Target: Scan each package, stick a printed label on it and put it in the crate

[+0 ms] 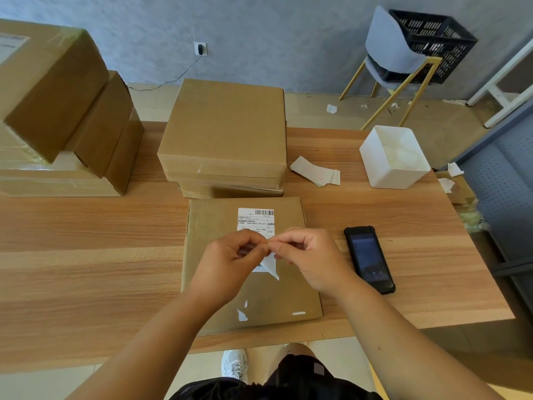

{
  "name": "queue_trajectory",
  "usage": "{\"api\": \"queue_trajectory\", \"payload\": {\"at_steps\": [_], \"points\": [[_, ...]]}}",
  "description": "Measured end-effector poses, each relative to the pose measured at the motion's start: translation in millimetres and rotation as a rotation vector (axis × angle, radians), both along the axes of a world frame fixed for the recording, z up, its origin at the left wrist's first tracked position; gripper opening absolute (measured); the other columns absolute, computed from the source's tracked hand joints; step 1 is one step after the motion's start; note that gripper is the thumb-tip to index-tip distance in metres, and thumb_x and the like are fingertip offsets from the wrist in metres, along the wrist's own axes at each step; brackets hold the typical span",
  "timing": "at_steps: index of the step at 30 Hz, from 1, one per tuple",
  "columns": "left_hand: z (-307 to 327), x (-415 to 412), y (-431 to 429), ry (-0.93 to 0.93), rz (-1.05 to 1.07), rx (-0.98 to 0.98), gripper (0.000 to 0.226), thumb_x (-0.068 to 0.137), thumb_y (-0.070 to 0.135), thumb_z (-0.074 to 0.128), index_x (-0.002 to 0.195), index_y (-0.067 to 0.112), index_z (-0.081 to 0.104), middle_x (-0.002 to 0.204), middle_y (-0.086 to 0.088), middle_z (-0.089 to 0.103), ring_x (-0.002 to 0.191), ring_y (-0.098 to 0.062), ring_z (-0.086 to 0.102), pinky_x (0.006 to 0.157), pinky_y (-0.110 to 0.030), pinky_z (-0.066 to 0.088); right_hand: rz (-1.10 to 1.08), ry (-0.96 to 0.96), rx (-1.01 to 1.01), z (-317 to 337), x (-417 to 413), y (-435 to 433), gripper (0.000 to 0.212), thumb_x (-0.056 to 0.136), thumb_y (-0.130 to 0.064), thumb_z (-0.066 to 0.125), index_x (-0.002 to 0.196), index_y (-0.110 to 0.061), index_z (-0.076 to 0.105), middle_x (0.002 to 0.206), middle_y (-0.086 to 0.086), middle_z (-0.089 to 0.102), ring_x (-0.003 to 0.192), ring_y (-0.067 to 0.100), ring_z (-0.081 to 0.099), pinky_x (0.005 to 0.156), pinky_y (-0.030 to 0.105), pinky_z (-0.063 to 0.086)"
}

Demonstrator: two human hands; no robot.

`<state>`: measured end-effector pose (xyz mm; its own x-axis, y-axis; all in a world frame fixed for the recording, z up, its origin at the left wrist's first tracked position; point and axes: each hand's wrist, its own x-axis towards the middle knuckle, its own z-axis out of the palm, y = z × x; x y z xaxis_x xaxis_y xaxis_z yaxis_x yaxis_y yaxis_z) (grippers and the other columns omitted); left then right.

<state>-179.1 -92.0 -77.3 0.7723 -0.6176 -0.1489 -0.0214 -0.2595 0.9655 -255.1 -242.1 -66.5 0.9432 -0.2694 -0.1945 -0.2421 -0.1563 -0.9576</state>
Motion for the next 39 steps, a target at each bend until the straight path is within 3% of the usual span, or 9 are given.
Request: {"api": "queue_trajectory", "payload": {"at_steps": [4,8,14,18,21,23,29,39], "points": [[-2,-2,-5,-0.018,-0.022,-0.004,0.013,0.086,0.018,0.064,0.076,0.025,0.069,0.075,0.011,0.069,0.066,0.000,0.060,0.060,-0.008,0.044,-0.047,0.039,0.059,-3,-6,-3,0.014,0.092,-0.014,0.061,0.090,-0.011,0.074,0.076,-0.008,0.070,0.070,0.004,0.061,0.063,0.020,0.047],[-4,-8,-15,0.025,0.013,-0.018,0.014,0.086,0.015,0.063,0.075,0.022,0.069,0.073,0.008,0.068,0.065,-0.001,0.060,0.059,-0.010,0.046,-0.141,0.041,0.153,-7,-10,-2,0.018,0.091,-0.013,0.060,0.082,-0.018,0.074,0.078,-0.002,0.071,0.071,0.008,0.062,0.062,0.023,0.048],[-8,-11,-30,0.120,0.027,-0.026,0.017,0.086,0.009,0.059,0.074,0.017,0.068,0.076,0.000,0.068,0.077,-0.023,0.061,0.070,-0.031,0.049,-0.307,0.089,0.349,-9,-18,-11,0.018,0.089,-0.011,0.061,0.078,-0.014,0.074,0.071,0.000,0.070,0.067,0.008,0.062,0.056,0.021,0.048],[-12,-17,-43,0.181,0.010,-0.013,0.015,0.085,0.013,0.058,0.074,0.019,0.067,0.077,-0.001,0.069,0.081,-0.025,0.062,0.074,-0.034,0.049,-0.295,0.080,0.241,-10,-26,-25,0.014,0.090,-0.011,0.061,0.089,-0.005,0.073,0.069,-0.002,0.068,0.066,0.006,0.061,0.059,0.021,0.050],[-12,-22,-58,0.197,-0.002,-0.034,0.017,0.079,0.034,0.059,0.075,0.019,0.065,0.077,-0.005,0.067,0.081,-0.027,0.062,0.078,-0.041,0.050,-0.248,0.079,0.137,-11,-32,-36,0.012,0.088,-0.019,0.065,0.090,-0.015,0.075,0.073,-0.002,0.070,0.066,0.006,0.061,0.063,0.021,0.052],[-14,-24,-68,0.194,0.013,-0.026,0.019,0.083,0.035,0.061,0.076,0.018,0.065,0.076,-0.006,0.067,0.080,-0.029,0.061,0.079,-0.045,0.050,-0.219,0.076,0.111,-12,-34,-46,0.012,0.087,-0.024,0.065,0.091,-0.019,0.075,0.078,-0.002,0.071,0.070,0.007,0.062,0.066,0.022,0.054],[-16,-28,-103,0.231,0.089,-0.022,0.016,0.088,0.014,0.059,0.074,0.021,0.064,0.073,0.000,0.068,0.073,-0.014,0.063,0.074,-0.033,0.049,-0.260,0.062,0.234,-15,-35,-88,0.016,0.091,-0.013,0.062,0.082,-0.018,0.074,0.070,0.002,0.070,0.067,0.012,0.065,0.060,0.021,0.052],[-25,-18,-169,0.128,0.223,0.118,0.016,0.083,0.023,0.065,0.072,0.034,0.066,0.072,0.001,0.070,0.075,-0.021,0.067,0.075,-0.044,0.055,-0.686,0.142,0.375,-24,-43,-211,0.013,0.095,-0.013,0.056,0.089,-0.010,0.067,0.072,-0.003,0.073,0.063,0.008,0.067,0.051,0.022,0.052]]}}
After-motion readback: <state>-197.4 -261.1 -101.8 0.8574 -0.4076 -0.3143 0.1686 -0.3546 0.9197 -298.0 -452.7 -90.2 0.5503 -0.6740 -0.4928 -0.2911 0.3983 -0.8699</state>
